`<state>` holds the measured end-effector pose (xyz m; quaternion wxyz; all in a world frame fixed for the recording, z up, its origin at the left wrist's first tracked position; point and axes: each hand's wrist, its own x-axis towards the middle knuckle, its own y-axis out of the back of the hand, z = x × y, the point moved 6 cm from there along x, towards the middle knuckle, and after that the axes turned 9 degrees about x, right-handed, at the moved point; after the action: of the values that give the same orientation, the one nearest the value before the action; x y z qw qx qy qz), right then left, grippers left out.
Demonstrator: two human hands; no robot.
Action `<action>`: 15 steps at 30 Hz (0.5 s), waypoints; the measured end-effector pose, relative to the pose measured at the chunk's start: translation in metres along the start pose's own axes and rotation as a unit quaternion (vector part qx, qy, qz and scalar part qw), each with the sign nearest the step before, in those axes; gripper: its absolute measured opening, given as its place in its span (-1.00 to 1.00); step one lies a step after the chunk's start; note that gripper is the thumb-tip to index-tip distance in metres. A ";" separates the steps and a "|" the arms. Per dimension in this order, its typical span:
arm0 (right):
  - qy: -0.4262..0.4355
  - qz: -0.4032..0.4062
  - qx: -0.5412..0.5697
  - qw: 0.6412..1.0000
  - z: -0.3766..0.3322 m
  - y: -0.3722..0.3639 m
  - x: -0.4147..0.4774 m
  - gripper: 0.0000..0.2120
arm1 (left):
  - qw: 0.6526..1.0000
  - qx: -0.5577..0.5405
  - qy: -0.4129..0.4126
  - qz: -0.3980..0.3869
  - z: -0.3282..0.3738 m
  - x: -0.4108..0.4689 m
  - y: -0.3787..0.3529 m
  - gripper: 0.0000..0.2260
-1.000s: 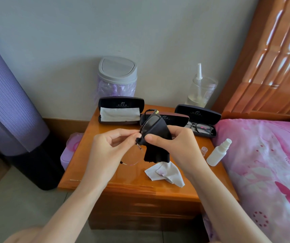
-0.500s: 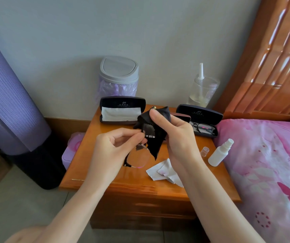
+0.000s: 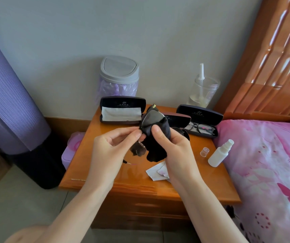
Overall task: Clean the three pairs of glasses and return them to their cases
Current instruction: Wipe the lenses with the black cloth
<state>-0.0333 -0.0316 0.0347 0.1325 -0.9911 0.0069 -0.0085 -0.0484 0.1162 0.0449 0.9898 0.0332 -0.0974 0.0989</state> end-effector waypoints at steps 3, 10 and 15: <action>0.005 0.003 -0.024 1.000 0.003 0.002 -0.004 -0.86 | 1.000 -0.002 0.007 0.002 -0.001 0.000 0.000 -0.88; 0.003 -0.013 -0.037 0.999 0.007 0.014 -0.009 -0.74 | 0.997 -0.053 0.044 0.017 -0.003 0.004 0.004 -0.91; -0.033 -0.073 -0.055 0.995 0.017 0.006 -0.018 -0.70 | 0.991 -0.102 0.084 0.016 -0.007 0.005 0.001 -0.88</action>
<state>-0.0514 -0.0329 0.0162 0.0766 -0.9945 -0.0693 0.0149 -0.0425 0.1190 0.0395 0.9910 -0.0774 -0.0244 0.1064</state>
